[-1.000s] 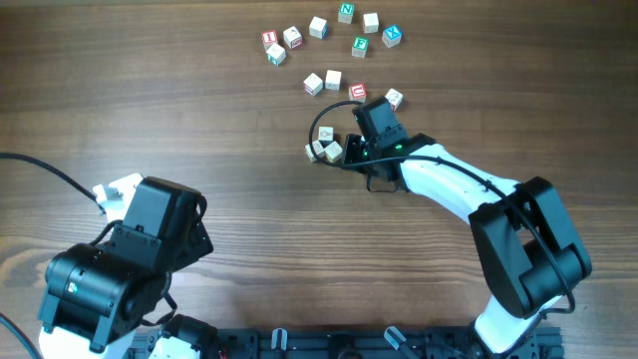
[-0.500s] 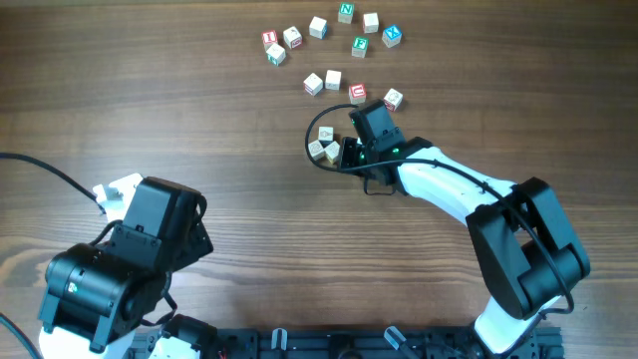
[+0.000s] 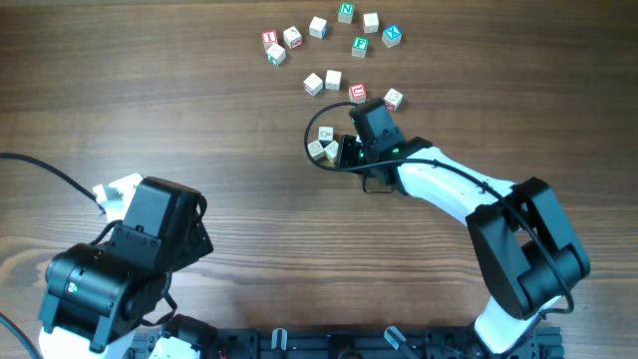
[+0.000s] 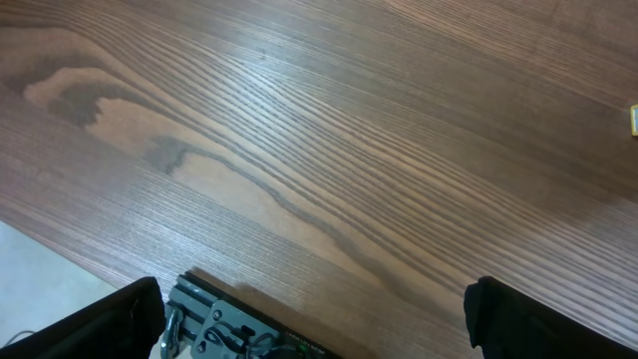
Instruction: Form a circle
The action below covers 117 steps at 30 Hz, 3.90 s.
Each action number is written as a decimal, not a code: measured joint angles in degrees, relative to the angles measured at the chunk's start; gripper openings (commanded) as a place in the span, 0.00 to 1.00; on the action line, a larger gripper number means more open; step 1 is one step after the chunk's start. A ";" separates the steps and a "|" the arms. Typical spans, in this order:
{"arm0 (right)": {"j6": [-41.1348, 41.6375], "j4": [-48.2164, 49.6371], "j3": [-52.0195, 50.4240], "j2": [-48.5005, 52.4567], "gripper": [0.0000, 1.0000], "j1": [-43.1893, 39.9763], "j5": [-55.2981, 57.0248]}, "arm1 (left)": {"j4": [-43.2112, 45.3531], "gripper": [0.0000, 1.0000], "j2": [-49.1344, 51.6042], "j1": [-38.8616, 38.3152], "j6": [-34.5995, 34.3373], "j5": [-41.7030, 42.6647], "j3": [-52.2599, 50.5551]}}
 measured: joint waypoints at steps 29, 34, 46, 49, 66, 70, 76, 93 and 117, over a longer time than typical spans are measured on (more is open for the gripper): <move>0.28 1.07 0.00 0.00 0.05 0.00 2.16 | 0.00 1.00 0.00 0.00 0.00 0.00 0.00; 0.28 1.51 0.00 0.00 0.05 0.00 2.38 | 0.00 1.00 0.00 0.00 0.00 0.00 0.00; 0.28 2.82 -0.04 0.00 0.05 0.00 4.15 | 0.00 1.00 0.00 0.00 0.00 0.00 0.00; 0.28 2.82 -0.04 0.00 0.05 0.00 4.52 | 0.00 1.00 0.00 0.00 0.00 0.00 0.00; 1.60 0.61 -0.04 0.00 0.04 0.00 5.79 | 0.00 1.00 0.00 0.00 0.00 0.00 0.00; 1.60 0.61 -0.04 0.00 0.05 0.00 5.77 | 0.00 1.00 0.00 0.00 0.00 0.00 0.00; 1.57 0.83 -0.04 0.00 0.05 0.00 5.40 | 0.00 1.00 0.00 0.00 0.00 0.00 0.00; 1.57 1.14 -0.04 0.00 0.05 0.00 4.48 | 0.00 1.00 0.00 0.00 0.00 -0.02 0.00; 1.55 1.53 -0.04 0.00 0.05 0.31 4.07 | 0.00 1.00 0.00 0.00 0.00 0.00 0.00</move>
